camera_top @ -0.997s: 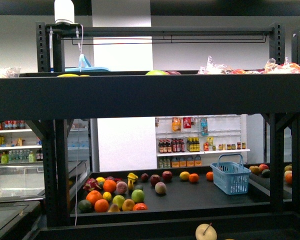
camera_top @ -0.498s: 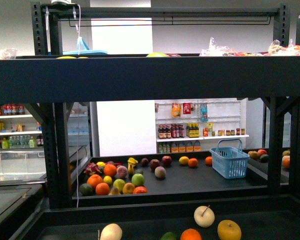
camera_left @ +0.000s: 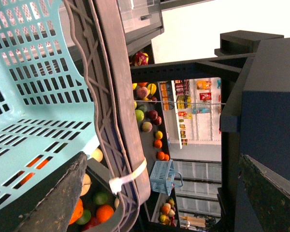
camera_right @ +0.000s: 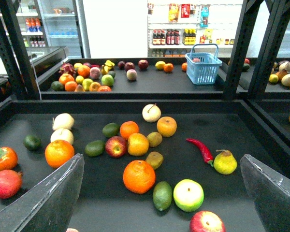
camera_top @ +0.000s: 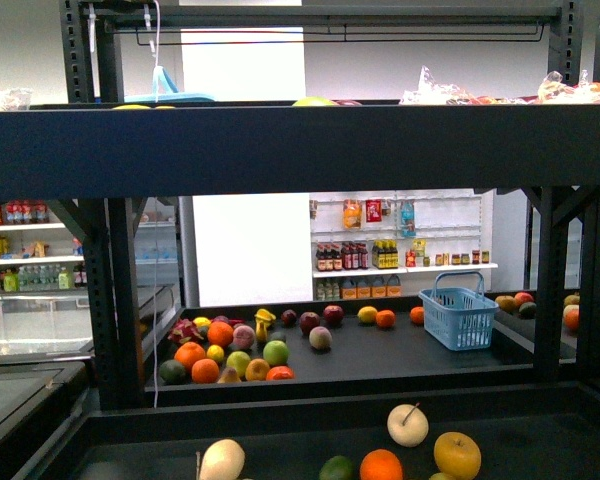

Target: Pick lemon from shelf

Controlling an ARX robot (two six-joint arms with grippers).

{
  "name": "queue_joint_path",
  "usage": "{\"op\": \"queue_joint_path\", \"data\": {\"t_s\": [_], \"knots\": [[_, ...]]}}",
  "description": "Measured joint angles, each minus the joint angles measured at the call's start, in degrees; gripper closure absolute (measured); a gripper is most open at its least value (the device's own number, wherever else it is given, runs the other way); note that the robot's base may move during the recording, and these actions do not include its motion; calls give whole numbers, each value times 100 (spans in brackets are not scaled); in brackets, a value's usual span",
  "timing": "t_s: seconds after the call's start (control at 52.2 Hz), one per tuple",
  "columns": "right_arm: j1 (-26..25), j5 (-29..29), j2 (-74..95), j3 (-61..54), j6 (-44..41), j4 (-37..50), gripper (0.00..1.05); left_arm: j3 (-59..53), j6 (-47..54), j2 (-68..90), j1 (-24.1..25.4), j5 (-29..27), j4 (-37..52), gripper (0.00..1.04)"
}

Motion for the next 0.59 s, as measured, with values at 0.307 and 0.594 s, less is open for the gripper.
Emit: {"op": "queue_joint_path", "data": {"t_s": [0.307,0.594], "knots": [[0,-2,0,0,0,0,7,479,-435,695,-90,-59,507,8],[0,0,0,0,0,0,7,691,-614,1067,-238,-297,658,8]]}}
